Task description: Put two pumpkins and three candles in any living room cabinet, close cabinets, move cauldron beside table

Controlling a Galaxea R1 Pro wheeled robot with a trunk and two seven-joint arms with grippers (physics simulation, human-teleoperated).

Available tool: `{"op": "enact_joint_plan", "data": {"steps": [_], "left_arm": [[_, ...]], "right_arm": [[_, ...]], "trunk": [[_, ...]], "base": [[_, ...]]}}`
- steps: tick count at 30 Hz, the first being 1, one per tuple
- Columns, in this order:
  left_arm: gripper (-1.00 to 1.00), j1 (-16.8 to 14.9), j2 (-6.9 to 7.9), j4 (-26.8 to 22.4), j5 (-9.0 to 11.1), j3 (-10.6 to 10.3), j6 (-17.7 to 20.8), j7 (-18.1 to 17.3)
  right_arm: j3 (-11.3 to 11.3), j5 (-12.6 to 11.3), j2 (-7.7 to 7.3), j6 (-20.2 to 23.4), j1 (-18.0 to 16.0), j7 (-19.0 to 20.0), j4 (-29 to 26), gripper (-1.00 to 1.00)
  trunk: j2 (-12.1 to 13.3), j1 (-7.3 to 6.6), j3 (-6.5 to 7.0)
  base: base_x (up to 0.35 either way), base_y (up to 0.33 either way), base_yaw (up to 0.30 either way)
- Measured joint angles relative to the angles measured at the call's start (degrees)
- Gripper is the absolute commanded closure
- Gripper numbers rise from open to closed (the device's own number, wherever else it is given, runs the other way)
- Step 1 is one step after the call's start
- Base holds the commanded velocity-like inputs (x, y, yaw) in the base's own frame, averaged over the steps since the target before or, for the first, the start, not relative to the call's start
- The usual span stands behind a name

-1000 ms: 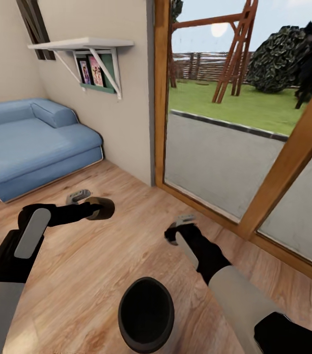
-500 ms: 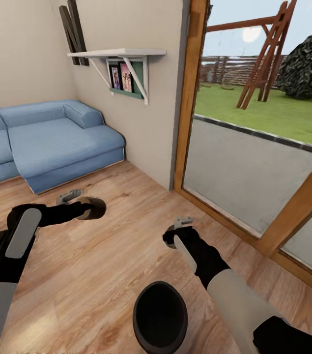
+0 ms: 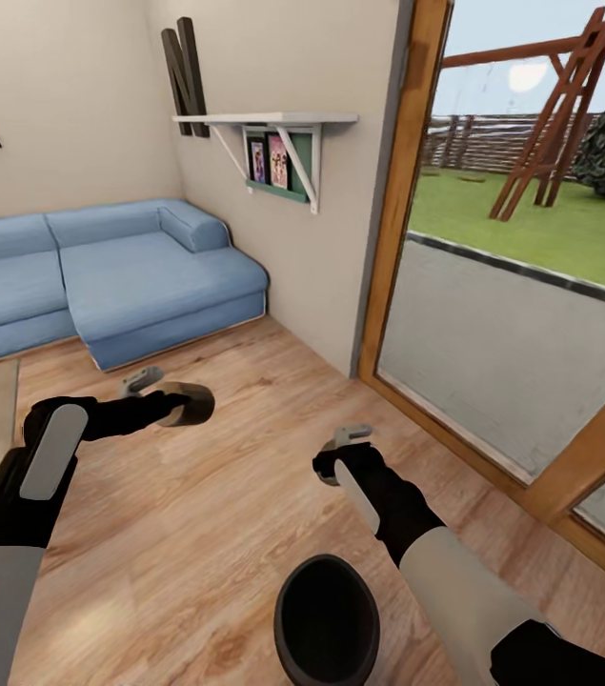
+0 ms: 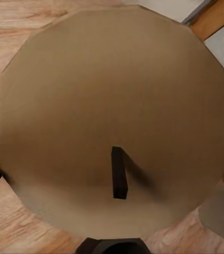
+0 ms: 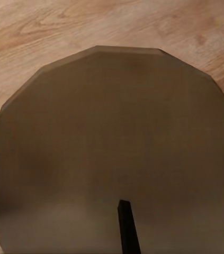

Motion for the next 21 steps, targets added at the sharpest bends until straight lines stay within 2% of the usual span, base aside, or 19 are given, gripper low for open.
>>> {"op": "enact_joint_plan", "data": {"steps": [2,21], "left_arm": [[1.0,0.0,-0.07,0.0,-0.5,0.1,0.1,0.0],[1.0,0.0,-0.05,0.1,-0.5,0.1,0.1,0.0]], "right_arm": [[0.1,0.0,0.02,0.0,0.0,0.0,0.0,1.0],[0.2,-0.1,0.18,-0.1,0.0,0.0,-0.1,1.0]], "trunk": [[0.8,-0.44,0.47],[8.4,-4.61,4.94]], "base": [[0.0,0.0,0.193],[0.0,0.0,0.232]]}}
